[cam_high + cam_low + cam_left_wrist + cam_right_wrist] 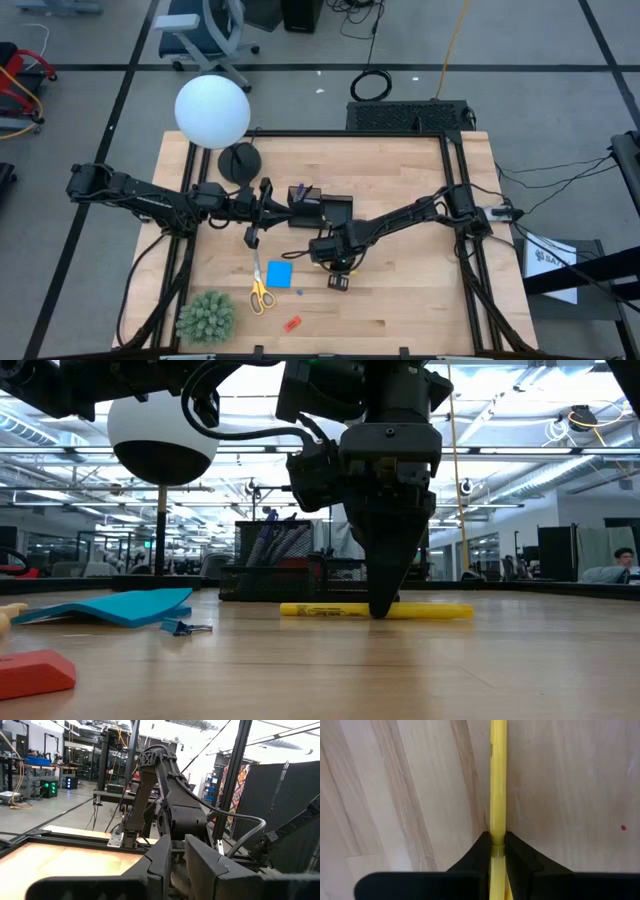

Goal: Pick and place office supplies into organizer
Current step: Put the yellow pen into the black desk organizer

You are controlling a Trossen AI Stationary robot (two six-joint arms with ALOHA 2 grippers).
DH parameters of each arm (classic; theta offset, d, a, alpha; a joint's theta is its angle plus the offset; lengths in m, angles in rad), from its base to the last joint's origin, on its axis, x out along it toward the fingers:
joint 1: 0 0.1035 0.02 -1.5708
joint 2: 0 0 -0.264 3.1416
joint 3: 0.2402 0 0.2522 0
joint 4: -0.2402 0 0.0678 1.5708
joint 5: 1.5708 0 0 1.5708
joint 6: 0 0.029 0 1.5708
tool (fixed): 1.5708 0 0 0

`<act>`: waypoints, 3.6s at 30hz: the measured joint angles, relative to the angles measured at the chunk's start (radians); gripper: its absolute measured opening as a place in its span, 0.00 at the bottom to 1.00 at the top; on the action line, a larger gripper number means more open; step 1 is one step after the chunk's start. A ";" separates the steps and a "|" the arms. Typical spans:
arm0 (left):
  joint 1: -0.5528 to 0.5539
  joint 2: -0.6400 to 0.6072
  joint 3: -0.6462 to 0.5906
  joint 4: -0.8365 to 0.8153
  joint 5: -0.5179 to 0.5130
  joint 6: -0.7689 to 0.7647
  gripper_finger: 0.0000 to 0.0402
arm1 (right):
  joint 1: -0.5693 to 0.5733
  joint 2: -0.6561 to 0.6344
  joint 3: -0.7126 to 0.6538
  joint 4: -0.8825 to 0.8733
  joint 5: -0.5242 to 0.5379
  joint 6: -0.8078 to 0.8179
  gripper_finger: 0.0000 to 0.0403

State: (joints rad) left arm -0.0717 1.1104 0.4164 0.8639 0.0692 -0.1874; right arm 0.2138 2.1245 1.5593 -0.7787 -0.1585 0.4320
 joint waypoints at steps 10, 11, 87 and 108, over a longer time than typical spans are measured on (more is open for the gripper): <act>0.000 0.000 0.000 0.000 0.000 0.000 0.16 | -0.031 -0.079 -0.003 -0.030 0.000 -0.033 0.05; 0.000 0.000 0.000 0.000 0.000 0.000 0.16 | -0.036 -0.090 -0.003 -0.035 0.000 -0.034 0.04; 0.000 0.000 0.000 0.000 0.000 0.000 0.16 | -0.064 -0.188 -0.092 0.320 0.027 -0.240 0.02; 0.000 0.000 0.000 0.001 0.000 0.000 0.16 | -0.032 -0.189 -0.090 0.142 0.130 -0.068 0.01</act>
State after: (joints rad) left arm -0.0715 1.1103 0.4168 0.8646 0.0692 -0.1875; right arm 0.1817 1.9358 1.4689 -0.6372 -0.0281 0.3645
